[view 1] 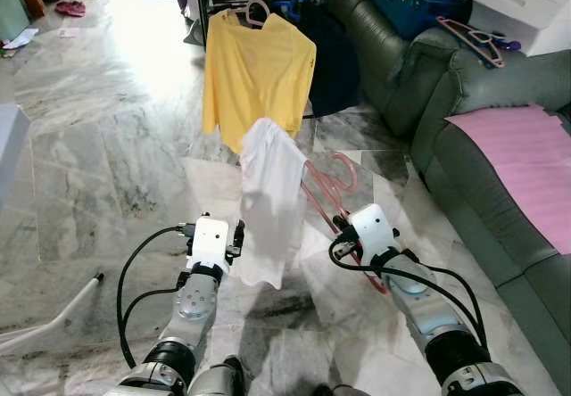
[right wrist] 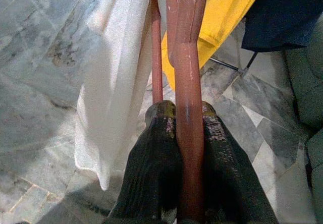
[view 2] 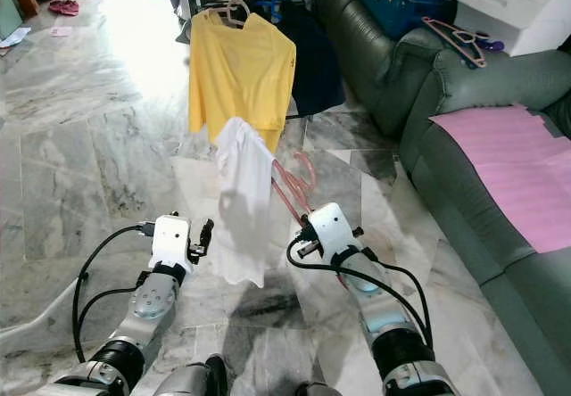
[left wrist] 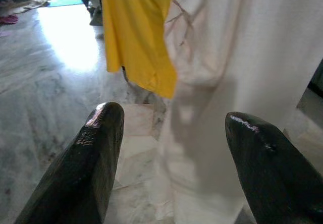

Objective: Hang hanger

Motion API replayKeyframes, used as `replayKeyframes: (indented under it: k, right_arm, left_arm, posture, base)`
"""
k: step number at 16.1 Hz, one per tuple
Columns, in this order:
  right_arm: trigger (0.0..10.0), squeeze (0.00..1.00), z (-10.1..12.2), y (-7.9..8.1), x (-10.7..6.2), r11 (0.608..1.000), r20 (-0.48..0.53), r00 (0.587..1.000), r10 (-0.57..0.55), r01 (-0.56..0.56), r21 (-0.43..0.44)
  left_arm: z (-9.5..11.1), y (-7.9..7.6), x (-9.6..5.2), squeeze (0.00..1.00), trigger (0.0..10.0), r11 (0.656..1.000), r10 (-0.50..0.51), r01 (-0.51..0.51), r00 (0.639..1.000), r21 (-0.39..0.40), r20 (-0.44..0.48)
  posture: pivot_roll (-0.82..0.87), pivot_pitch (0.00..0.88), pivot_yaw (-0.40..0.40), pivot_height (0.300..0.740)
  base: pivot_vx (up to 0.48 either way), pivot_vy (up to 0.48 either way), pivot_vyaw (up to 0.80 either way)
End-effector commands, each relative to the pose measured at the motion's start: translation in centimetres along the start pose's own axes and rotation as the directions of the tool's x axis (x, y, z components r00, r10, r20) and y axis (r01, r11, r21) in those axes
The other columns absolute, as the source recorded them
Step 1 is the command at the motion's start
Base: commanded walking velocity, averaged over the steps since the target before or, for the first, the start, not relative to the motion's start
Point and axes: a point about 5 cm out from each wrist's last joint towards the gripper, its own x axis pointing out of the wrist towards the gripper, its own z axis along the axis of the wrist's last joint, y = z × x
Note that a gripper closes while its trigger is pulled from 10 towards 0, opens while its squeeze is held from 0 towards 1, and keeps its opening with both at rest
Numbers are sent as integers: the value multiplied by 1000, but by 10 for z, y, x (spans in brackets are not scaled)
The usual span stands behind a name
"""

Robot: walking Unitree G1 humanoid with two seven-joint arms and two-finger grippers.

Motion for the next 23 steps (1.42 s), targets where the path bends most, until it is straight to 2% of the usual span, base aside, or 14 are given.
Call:
replayKeyframes:
  k: [1,4,9,13,16,21,23]
  right_arm:
    - [0,0,3,-2,0,1000,20,1000,-24,24,3]
    - [0,0,2,1,1,998,24,999,-39,38,42]
    - [0,0,3,10,1,999,32,999,-19,17,36]
    - [0,0,3,10,-1,999,35,999,-29,27,39]
    - [0,0,4,18,-1,999,51,999,7,-9,44]
    - [0,0,2,17,0,999,38,999,-11,9,43]
    - [0,0,2,23,1,999,41,999,25,-27,42]
  left_arm:
    - [-7,2,-3,0,10000,1000,15,-15,999,0,-35]
    - [-7,-2,-5,0,10000,1000,-10,10,999,-4,-37]
    - [-12,-14,-9,0,10000,998,-47,49,998,26,-49]
    - [-3,-13,0,0,10000,997,-52,54,998,46,-38]
    - [0,-15,3,0,10000,997,-57,59,998,50,-36]
    - [-10,-14,-3,0,10000,998,-46,49,996,43,-82]
    - [-11,-15,-3,0,10000,998,-45,49,995,50,-86]
  posture:
    - [-21,52,-44,740]
    - [-26,61,-26,740]
    - [-41,54,-13,740]
    - [-60,66,-6,740]
    - [-68,76,-6,740]
    - [-61,82,-11,740]
    - [-55,91,-13,740]
  base:
    - [0,0,0]
    - [0,0,0]
    - [0,0,0]
    - [0,0,0]
    - [0,0,0]
    - [0,0,0]
    - [0,0,0]
